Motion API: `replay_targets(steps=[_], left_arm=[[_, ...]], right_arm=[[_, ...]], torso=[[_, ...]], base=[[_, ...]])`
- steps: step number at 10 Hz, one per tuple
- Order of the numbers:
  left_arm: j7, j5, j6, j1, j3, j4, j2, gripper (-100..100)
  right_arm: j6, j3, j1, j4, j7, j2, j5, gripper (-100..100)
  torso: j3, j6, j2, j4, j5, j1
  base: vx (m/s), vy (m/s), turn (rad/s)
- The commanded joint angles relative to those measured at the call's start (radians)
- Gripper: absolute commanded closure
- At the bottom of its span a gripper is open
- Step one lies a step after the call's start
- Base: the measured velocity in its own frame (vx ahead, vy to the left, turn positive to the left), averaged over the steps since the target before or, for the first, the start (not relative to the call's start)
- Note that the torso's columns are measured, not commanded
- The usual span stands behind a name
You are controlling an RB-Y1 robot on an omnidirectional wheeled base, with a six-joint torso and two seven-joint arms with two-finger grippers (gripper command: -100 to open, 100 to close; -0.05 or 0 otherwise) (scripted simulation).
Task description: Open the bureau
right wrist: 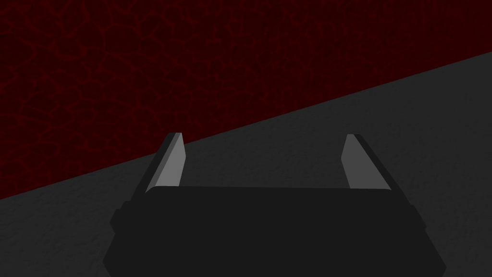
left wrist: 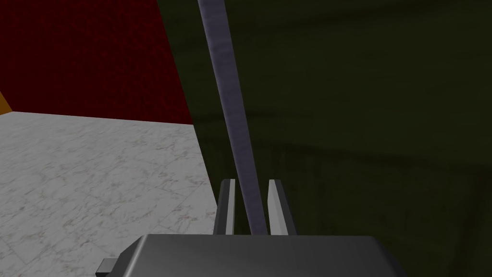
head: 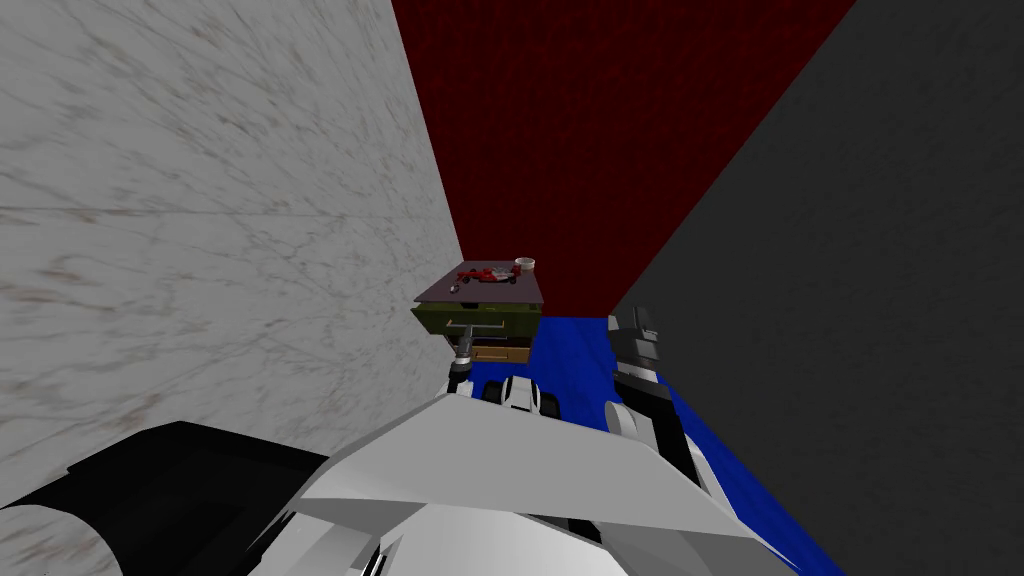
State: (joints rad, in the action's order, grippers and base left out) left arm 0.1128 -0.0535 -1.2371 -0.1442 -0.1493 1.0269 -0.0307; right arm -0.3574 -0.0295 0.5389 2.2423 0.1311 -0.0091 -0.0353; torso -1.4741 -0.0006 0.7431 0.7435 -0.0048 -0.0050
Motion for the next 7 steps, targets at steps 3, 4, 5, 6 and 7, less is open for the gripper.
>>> replay_targets(steps=[3,4,5,6,7], left_arm=[[0.003,-0.01,0.016,-0.013,-0.027,0.038,0.019,100],[0.003,-0.012,0.017,-0.015,-0.031,0.045,0.022,100],[0.004,-0.016,0.02,-0.018,-0.04,0.058,0.028,100],[0.002,-0.014,0.029,-0.022,-0.034,0.046,0.025,100],[0.0,-0.018,0.028,-0.033,-0.032,0.058,0.029,100]], right_arm=[[0.0,0.0,0.0,0.0,0.0,0.0,0.0,0],[0.0,0.0,0.0,0.0,0.0,0.0,0.0,0],[0.0,0.0,0.0,0.0,0.0,0.0,0.0,0],[0.0,0.0,0.0,0.0,0.0,0.0,0.0,0],[0.0,0.0,0.0,0.0,0.0,0.0,0.0,0]], torso=[[0.001,0.001,0.001,-0.001,0.002,0.002],[0.002,0.0,0.003,0.0,0.001,0.001],[0.002,-0.001,0.003,0.0,0.0,0.0],[0.002,0.0,0.003,0.001,-0.001,-0.001],[-0.002,0.0,-0.003,0.0,-0.001,0.0]], base=[[-0.17,0.011,-0.1],[-0.189,-0.022,-0.069],[-0.187,-0.036,-0.07],[-0.088,-0.016,-0.014],[-0.115,-0.038,0.041]])
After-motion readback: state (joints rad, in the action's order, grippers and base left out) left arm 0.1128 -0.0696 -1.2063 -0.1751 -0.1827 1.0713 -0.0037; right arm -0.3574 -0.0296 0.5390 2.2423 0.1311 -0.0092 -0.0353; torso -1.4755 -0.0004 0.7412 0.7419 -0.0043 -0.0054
